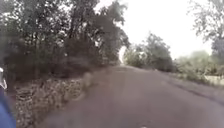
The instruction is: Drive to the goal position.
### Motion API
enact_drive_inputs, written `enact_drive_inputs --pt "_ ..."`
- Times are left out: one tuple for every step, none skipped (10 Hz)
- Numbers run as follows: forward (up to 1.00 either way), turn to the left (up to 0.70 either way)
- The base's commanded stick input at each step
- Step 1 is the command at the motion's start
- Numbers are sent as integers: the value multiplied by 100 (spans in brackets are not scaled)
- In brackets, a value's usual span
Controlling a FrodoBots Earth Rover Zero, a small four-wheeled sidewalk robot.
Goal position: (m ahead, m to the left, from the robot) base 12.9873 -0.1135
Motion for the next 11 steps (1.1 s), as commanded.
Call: enact_drive_inputs --pt "70 -14" --pt "70 -9" --pt "70 -5" --pt "70 -2" --pt "70 -1" --pt "70 -1" --pt "70 -1" --pt "70 -1" --pt "70 -1" --pt "70 -1" --pt "70 -1"
